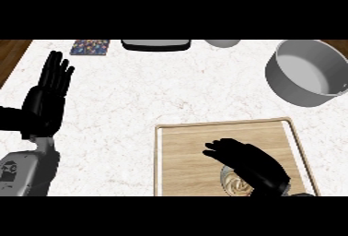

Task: Pick the cupcake from the tray and place it in the pot

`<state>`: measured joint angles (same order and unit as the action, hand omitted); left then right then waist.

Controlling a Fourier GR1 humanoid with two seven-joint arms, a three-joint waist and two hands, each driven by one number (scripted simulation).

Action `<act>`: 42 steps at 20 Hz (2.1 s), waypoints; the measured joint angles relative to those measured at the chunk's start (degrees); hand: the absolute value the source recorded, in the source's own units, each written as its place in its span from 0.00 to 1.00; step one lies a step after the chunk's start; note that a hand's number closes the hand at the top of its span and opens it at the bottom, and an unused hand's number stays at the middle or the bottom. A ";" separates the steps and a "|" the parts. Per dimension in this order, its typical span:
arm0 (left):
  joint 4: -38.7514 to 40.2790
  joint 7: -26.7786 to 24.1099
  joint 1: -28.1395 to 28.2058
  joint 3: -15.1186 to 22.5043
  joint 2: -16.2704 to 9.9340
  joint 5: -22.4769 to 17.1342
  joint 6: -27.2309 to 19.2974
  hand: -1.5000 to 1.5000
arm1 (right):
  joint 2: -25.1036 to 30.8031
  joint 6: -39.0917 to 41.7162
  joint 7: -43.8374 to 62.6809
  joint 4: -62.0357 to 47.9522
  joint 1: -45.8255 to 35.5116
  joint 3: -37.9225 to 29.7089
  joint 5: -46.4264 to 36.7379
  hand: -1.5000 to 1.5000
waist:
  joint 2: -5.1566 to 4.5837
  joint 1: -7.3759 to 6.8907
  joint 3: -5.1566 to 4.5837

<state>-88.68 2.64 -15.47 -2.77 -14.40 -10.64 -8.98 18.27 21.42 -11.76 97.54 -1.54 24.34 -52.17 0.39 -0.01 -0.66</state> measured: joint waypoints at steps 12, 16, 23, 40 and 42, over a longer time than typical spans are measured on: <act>0.95 0.03 -1.09 -0.53 1.18 1.23 0.08 0.50 | -1.64 -5.78 -7.35 -1.78 -1.14 4.30 -7.65 1.00 | 0.28 0.12 -0.45; 1.03 0.19 -1.17 -0.85 1.04 1.34 0.53 0.50 | -3.35 -7.51 -4.80 -0.90 -1.04 3.29 -9.98 1.00 | 0.16 0.20 -0.31; 0.59 0.44 -2.13 0.00 1.23 0.83 1.78 0.50 | -14.45 -8.48 19.67 -9.02 -11.91 -4.76 -14.40 1.00 | -1.01 -2.55 0.07; 2.90 0.16 -3.56 -0.17 1.90 1.62 1.20 0.50 | -17.71 -27.12 67.62 -24.89 -45.40 -12.65 -32.67 1.00 | -0.66 -1.73 0.59; 1.49 0.54 -2.25 -0.10 1.75 1.79 1.16 0.50 | -16.78 -27.61 68.78 -24.78 -46.55 -13.99 -34.67 1.00 | -0.50 -1.31 0.61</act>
<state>-87.20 3.17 -17.72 -2.87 -12.65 -8.85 -7.82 1.50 -6.19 57.02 72.76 -48.09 10.35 -86.84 -0.10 -1.33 -0.05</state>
